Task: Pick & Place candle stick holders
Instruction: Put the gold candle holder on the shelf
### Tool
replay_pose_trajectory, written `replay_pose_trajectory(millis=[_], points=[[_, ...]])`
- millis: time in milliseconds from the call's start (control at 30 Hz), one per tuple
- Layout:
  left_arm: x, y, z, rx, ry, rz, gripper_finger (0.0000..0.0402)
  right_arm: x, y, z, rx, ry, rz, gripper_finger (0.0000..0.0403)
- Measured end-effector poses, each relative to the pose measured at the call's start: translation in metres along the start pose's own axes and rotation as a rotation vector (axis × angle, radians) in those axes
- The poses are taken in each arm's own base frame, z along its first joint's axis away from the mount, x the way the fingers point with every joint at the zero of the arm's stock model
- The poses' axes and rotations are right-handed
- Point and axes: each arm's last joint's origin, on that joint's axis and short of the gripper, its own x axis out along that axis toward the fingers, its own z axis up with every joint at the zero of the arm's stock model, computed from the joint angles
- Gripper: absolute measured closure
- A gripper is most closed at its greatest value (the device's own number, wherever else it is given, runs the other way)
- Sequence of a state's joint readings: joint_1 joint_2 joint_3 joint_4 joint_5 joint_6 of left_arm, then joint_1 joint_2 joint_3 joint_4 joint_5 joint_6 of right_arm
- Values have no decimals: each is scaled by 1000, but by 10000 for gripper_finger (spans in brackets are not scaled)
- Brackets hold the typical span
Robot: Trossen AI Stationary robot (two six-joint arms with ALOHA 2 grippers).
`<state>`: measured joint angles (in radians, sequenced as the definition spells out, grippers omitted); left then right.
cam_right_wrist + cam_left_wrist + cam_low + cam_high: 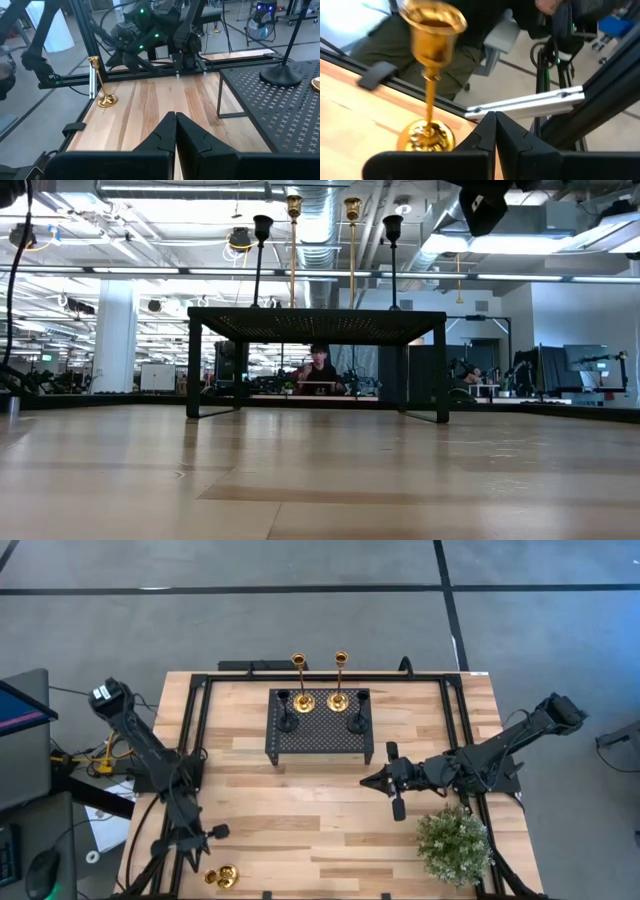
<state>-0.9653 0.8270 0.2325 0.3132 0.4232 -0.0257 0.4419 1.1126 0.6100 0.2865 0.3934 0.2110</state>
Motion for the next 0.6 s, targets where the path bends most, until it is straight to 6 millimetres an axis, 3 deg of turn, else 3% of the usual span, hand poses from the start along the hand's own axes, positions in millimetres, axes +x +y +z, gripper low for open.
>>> replay_pose_trajectory(millis=[267, 600], points=[[18, -1, -4, 62, -5, -64, 397, 0, 0, 1, 4, -10, 0, 403], [23, 2, -4, 62, -33, -66, 398, 1, -3, 2, 9, -17, -10, 403]])
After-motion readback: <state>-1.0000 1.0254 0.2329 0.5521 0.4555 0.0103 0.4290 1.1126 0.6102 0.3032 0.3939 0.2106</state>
